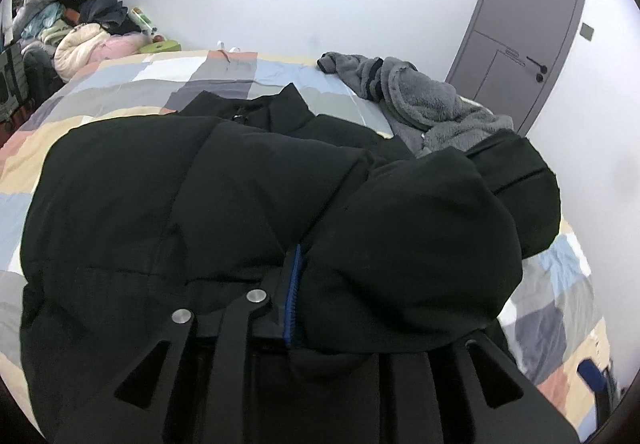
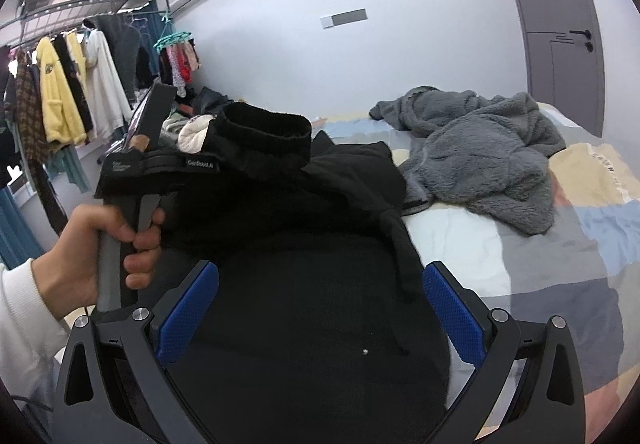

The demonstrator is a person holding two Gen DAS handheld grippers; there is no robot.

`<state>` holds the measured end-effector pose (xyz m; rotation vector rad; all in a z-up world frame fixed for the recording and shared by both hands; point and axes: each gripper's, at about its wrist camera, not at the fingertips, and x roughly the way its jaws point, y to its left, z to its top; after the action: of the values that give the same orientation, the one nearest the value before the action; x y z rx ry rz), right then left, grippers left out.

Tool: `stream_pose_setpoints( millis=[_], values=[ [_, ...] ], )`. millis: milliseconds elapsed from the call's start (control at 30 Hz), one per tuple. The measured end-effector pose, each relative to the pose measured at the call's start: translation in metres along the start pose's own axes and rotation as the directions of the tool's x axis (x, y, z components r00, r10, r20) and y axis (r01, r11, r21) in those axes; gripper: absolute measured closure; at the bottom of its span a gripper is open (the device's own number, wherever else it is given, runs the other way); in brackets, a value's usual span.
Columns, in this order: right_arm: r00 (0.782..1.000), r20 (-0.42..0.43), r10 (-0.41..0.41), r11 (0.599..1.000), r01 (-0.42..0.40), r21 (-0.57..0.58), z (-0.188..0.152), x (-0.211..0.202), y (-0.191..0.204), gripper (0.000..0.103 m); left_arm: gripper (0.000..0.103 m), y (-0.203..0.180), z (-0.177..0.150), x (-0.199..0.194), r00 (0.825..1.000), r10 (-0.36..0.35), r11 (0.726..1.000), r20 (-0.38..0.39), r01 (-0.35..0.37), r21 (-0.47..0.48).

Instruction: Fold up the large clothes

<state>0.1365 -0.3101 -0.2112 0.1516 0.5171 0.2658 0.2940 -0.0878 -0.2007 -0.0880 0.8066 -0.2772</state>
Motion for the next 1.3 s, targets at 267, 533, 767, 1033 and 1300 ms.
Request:
stream_pose_setpoints(
  millis=[267,533,767,1033,1300],
  values=[
    [1.000,-0.016,0.005,1.000,-0.006,-0.018,0.000,0.009,0.010,0.000,0.035,-0.022,-0.037,-0.004,0.996,0.059,0.970,0.074,-0.074,0.233],
    [0.999,-0.044,0.032,0.999,-0.031,0.018,-0.001,0.024,0.010,0.000,0.024,-0.002,-0.057,-0.027,0.996,-0.021,0.973,0.091,0.000,0.232],
    [0.990,-0.070,0.122,0.988,-0.115,0.101,0.014,0.054,0.012,0.000,0.018,0.078,-0.052,-0.061,0.995,-0.042,0.998,0.090,0.037,0.056],
    [0.982,-0.145,0.117,0.984,-0.095,0.149,0.029,0.121,0.004,0.000,0.017,0.198,-0.059,-0.031,0.994,-0.076,0.905,0.080,0.103,-0.413],
    [0.959,-0.241,0.149,0.982,-0.115,0.150,0.028,0.188,0.003,0.042,0.018,0.242,-0.055,0.008,0.970,-0.199,0.782,0.142,0.244,-0.573]
  ],
)
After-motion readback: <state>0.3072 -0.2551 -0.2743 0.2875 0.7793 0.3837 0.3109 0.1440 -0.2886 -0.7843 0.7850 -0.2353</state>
